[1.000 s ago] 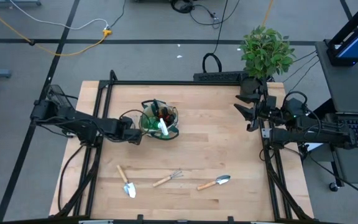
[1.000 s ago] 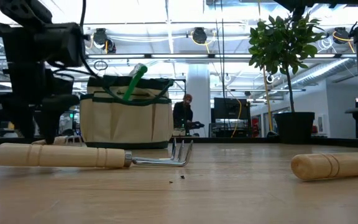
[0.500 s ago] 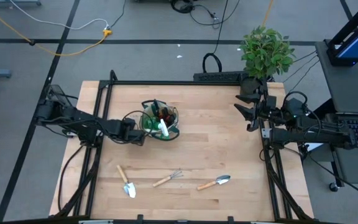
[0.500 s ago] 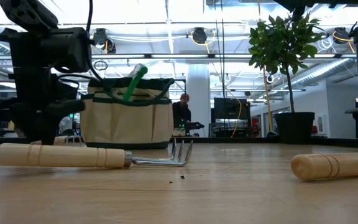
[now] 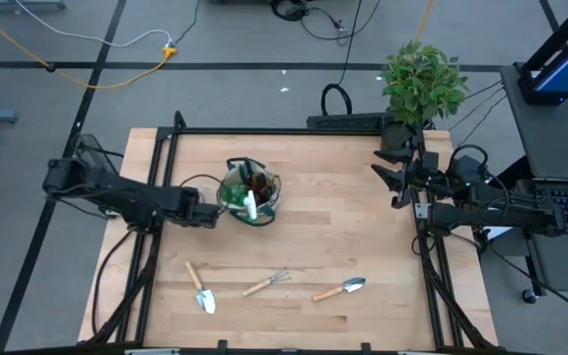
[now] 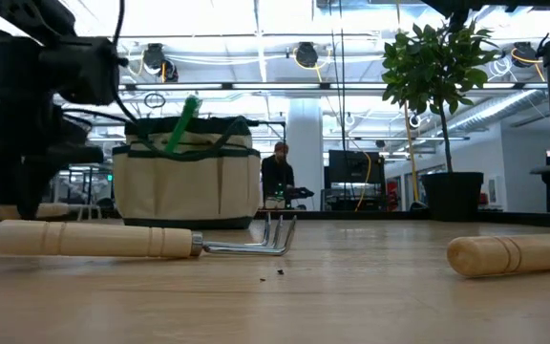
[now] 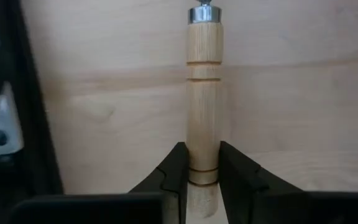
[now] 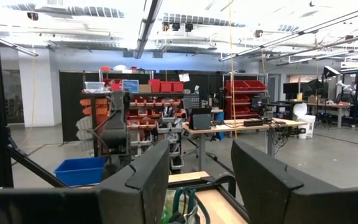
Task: Pick & Place Garden tools in Gardening bag
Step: Put the top brown hand rake into the gardening bag
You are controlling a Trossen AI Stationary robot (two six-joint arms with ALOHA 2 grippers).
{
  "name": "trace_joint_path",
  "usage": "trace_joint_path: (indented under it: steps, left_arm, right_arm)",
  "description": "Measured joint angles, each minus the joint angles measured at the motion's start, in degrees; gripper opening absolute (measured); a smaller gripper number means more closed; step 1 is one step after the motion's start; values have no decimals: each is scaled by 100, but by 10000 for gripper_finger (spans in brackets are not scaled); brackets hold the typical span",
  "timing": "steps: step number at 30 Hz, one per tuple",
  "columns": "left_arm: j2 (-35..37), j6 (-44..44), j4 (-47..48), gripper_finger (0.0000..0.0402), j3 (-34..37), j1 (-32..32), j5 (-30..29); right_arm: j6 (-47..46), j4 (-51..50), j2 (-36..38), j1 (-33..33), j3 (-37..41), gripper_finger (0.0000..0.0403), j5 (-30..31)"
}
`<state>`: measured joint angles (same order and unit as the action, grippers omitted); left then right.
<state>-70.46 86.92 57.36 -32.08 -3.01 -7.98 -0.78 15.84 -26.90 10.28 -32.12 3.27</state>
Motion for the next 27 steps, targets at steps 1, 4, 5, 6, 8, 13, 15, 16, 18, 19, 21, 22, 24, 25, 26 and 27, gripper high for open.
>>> trace_joint_path:
  steps: [1,4,5,6,8,13,15,16,18,19,21,22,24,25,26,27]
  left_arm:
    - [149,49,97,62,0,0,40]
    - [633,114,112,62,-43,-2,69]
    - [770,142,104,62,-84,9,57]
    - [904,179,106,62,-113,14,22]
    - [1179,235,133,62,-219,15,-75]
    - [1745,325,325,62,-613,11,-283]
    - [1941,326,440,62,-842,11,-383]
    - [2033,323,463,62,-967,11,-436]
    - [2221,298,526,62,-1247,11,-569]
    - [2300,276,541,62,-1402,11,-637]
    - [2435,211,602,62,-1727,11,-807]
    - [2492,165,611,62,-1882,11,-885]
    - [2574,85,594,62,-2230,11,-1068]
    - [2598,47,586,62,-2388,11,-1153]
    - [2603,18,587,62,-2543,11,-1215]
    - [2600,6,592,62,-2687,11,-1269]
  right_arm:
    - [2,7,0,0,0,164,-4]
    - [7,23,1,0,0,164,-4]
    - [7,23,1,0,0,164,-4]
    - [7,23,-1,0,0,164,-7]
    - [-1,23,1,0,0,164,-7]
    - [-2,25,1,0,0,164,-7]
    - [0,26,-8,0,0,164,-7]
    - [17,36,-23,0,0,164,-7]
    - [35,62,-67,0,0,164,-8]
    - [37,68,-98,0,0,164,-9]
    - [100,71,-194,0,0,164,-9]
    - [207,81,-260,0,0,164,-12]
    - [516,126,-427,0,0,164,-40]
    - [691,213,-528,0,0,164,-46]
    - [857,333,-634,1,0,164,-48]
    - [1001,454,-760,0,0,164,-50]
